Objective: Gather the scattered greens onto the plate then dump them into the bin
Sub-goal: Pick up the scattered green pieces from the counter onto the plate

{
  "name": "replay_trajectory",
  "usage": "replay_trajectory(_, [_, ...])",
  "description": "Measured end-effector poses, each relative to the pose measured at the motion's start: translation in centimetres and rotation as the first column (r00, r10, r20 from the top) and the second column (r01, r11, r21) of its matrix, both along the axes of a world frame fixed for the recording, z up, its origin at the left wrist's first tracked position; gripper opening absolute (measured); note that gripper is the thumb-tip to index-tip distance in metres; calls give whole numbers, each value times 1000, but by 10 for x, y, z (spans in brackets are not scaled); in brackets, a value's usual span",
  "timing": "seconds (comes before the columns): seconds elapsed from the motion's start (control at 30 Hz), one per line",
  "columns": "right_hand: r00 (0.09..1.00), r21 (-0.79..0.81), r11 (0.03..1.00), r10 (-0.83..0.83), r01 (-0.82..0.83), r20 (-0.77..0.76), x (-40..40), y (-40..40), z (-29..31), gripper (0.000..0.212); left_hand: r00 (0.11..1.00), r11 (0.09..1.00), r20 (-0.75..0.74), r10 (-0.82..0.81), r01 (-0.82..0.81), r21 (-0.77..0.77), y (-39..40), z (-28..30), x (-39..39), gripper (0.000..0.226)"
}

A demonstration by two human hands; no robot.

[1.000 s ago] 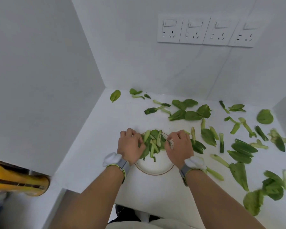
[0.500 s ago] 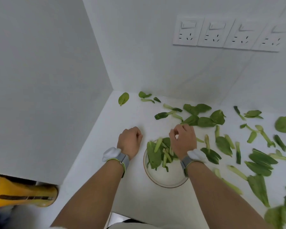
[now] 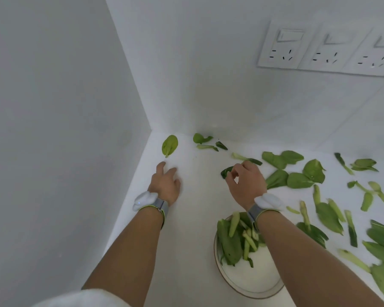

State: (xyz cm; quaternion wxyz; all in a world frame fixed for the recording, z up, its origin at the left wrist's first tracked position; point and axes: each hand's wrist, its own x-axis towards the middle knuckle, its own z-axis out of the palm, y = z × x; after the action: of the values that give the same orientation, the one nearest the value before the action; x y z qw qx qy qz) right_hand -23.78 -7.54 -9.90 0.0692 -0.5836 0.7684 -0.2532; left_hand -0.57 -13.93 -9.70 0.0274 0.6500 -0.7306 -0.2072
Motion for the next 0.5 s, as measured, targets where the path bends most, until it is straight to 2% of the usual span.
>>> replay_trajectory(0.2, [980,140,985,123,-102,-154,17,-47,-12,17,994,995,88,-64,58,77,-52,0,-3,55])
replay_trajectory(0.3, [959,245,960,188,-135,-210,22,-73,-21,27,987,988,126,-101,85,126,-78,-4,-6,52])
replay_trajectory(0.43, [952,294,941,232,-168,-199,23,-100,-28,39,998,998,40,-56,57,-25,-97,-7,-4,37])
replay_trajectory(0.5, [955,284,939,247,-194,-166,22,-111,-28,39,994,988,-83,76,-86,-131,-101,-7,-3,31])
